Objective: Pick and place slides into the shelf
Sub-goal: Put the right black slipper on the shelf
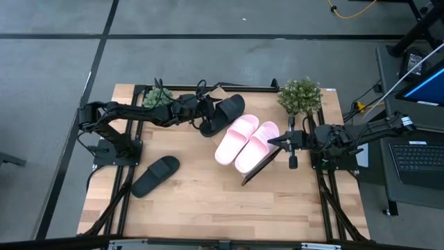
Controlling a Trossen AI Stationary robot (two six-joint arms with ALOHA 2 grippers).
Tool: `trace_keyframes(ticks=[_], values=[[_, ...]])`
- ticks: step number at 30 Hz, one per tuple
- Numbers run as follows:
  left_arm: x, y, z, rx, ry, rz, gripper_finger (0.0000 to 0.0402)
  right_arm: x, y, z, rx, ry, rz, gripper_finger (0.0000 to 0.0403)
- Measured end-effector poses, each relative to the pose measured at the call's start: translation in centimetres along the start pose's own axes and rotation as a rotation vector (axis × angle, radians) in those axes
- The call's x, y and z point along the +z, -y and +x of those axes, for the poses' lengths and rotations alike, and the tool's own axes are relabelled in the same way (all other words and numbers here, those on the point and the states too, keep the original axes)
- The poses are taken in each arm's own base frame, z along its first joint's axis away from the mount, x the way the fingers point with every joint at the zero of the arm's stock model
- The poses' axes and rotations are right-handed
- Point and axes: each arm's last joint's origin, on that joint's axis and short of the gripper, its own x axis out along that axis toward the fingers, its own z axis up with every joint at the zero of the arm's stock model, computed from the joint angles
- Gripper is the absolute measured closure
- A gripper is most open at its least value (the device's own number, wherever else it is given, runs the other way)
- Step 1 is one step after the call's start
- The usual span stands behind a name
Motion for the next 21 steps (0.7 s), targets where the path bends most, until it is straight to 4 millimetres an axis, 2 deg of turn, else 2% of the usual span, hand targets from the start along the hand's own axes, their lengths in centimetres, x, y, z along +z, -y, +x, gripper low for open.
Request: trace_keyframes(ticks=[21], values=[[0.4,1.3,-0.4,0.032,-0.038,0.050,0.0249,0.0,0.0,0.0,0.000,0.000,0.003,0.0397]])
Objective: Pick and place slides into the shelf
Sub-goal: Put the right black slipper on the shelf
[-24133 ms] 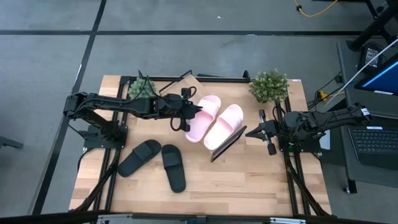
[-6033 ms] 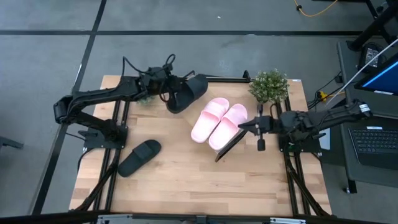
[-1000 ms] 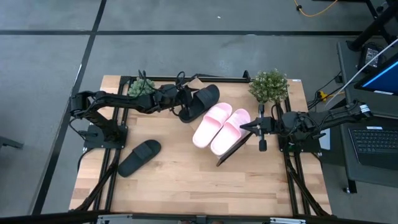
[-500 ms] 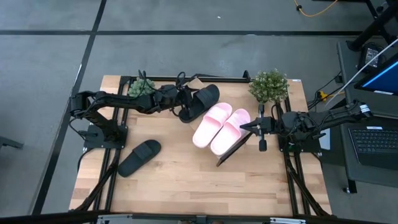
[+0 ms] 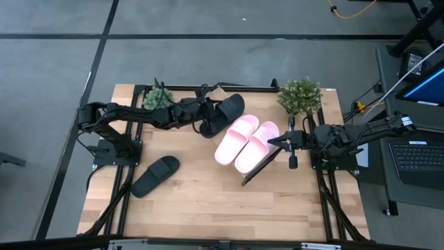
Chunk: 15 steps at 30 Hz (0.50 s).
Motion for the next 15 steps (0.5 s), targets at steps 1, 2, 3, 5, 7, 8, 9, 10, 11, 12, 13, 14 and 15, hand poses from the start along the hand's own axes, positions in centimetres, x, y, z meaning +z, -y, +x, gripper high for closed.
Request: trace_keyframes(ticks=[1,2,3,5,7,8,9,10,11,12,13,14,15], values=[[0.1,0.1,0.0,-0.002,0.001,0.010,0.0249,0.0,0.0,0.0,0.000,0.000,0.000,0.0397],[0.1,0.2,-0.1,-0.003,0.003,0.020,0.0249,0.0,0.0,0.0,0.000,0.000,0.000,0.0397],[0.2,0.3,-0.2,-0.005,0.006,0.026,0.0249,0.0,0.0,0.0,0.000,0.000,0.000,0.0397],[0.4,0.2,-0.5,-0.010,0.007,0.037,0.0249,0.0,0.0,0.0,0.000,0.000,0.000,0.0397],[0.5,0.0,-0.8,-0.017,0.004,0.041,0.0249,0.0,0.0,0.0,0.000,0.000,0.001,0.0397],[0.5,-0.1,-1.0,-0.021,-0.002,0.043,0.0249,0.0,0.0,0.0,0.000,0.000,0.004,0.0397],[0.6,-0.2,-1.2,-0.021,0.000,0.040,0.0249,0.0,0.0,0.0,0.001,0.000,0.004,0.0397],[0.7,-0.3,-1.4,-0.021,0.001,0.032,0.0249,0.0,0.0,0.0,0.001,-0.001,0.004,0.0397],[0.8,-0.4,-1.5,-0.020,0.004,0.030,0.0249,0.0,0.0,0.0,0.001,-0.001,0.004,0.0397],[0.9,-0.4,-1.6,-0.021,0.004,0.029,0.0249,0.0,0.0,0.0,0.003,0.000,0.004,0.0397],[0.8,-0.4,-1.7,-0.022,0.001,0.030,0.0249,0.0,0.0,0.0,0.006,0.000,0.004,0.0397],[0.9,-0.4,-1.7,-0.024,0.001,0.030,0.0249,0.0,0.0,0.0,0.006,0.000,0.004,0.0397],[0.9,-0.3,-1.7,-0.027,0.001,0.032,0.0249,0.0,0.0,0.0,0.007,0.000,0.004,0.0397]])
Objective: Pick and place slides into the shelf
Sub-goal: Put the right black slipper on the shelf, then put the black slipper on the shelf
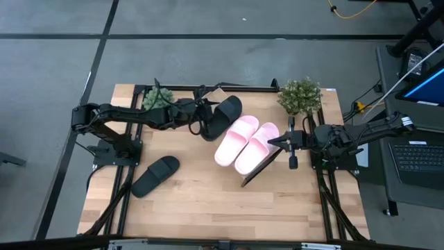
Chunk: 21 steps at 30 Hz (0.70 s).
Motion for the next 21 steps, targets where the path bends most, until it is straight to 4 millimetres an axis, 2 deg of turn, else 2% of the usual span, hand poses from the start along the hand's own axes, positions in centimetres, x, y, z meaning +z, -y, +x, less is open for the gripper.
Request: trace_keyframes(ticks=[7,13,21], values=[[0.2,0.5,-0.2,-0.015,0.007,0.006,0.0249,-0.1,0.0,0.0,0.002,-0.011,0.022,0.0397],[1.0,0.1,-1.4,-0.018,0.033,0.004,0.0249,-0.1,0.0,0.0,0.003,-0.012,0.021,0.0397],[2.3,-0.9,-4.5,-0.029,0.057,0.023,0.0249,-0.2,0.0,0.0,0.003,-0.015,0.019,0.0397]])
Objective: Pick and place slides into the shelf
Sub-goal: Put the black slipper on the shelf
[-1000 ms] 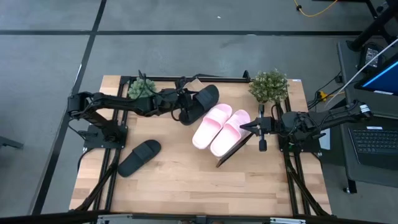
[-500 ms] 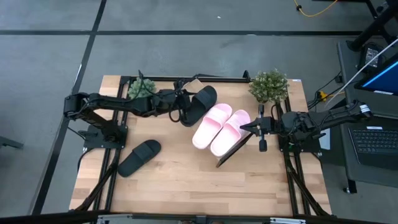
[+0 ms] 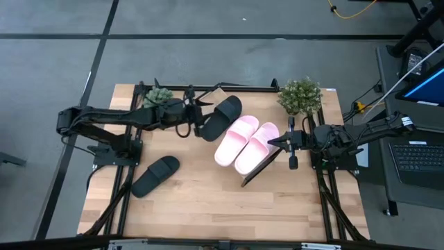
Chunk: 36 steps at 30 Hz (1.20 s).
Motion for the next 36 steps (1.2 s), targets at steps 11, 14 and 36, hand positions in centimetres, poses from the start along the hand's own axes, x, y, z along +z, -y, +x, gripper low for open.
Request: trace_keyframes(ticks=[11,14,36], values=[[0.3,0.0,-5.4,-0.120,-0.079,0.067,0.0259,0.0,0.0,0.0,0.000,-0.004,-0.025,0.0397],[0.2,0.4,-6.5,-0.161,-0.099,0.044,0.0270,0.0,0.0,0.0,0.000,-0.004,-0.030,0.0397],[-3.4,4.4,-9.4,-0.243,-0.316,-0.031,0.0294,0.0,0.0,0.0,0.001,-0.003,-0.003,0.0397]])
